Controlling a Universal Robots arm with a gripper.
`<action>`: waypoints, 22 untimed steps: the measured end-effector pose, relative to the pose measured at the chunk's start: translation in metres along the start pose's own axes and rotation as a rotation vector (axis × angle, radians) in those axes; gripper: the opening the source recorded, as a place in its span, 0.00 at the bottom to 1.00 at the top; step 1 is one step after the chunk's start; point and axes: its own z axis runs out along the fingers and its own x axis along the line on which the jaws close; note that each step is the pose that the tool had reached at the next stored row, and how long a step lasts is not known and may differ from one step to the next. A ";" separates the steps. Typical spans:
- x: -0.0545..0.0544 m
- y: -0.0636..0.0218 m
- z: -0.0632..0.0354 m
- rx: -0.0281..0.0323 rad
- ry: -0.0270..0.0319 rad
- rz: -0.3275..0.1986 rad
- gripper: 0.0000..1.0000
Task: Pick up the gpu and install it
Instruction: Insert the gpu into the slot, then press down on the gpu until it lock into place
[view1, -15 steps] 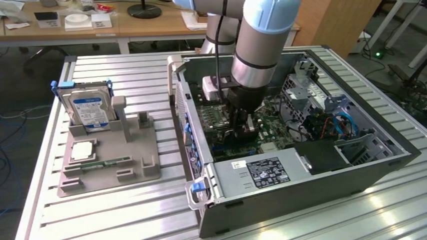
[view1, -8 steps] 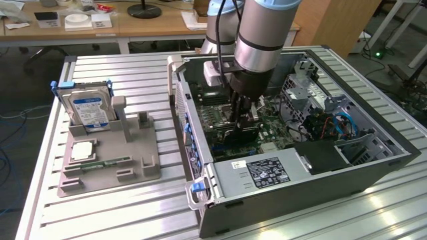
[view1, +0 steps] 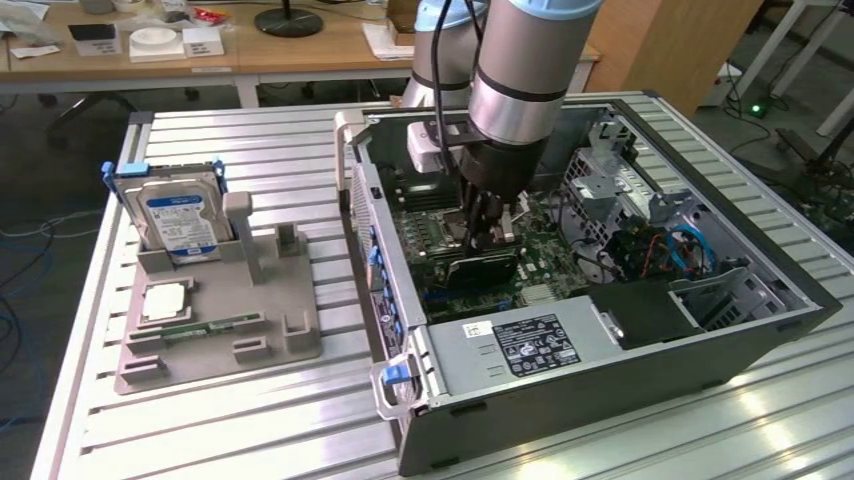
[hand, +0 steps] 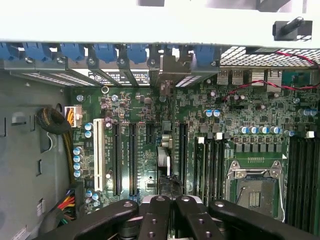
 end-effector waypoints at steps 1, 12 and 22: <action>0.000 0.0000 0.0000 0.0000 0.0000 0.000 0.10; 0.000 0.0000 0.0000 0.0000 0.0000 0.000 0.11; 0.000 0.0090 0.0011 -0.0104 0.0115 -0.003 0.11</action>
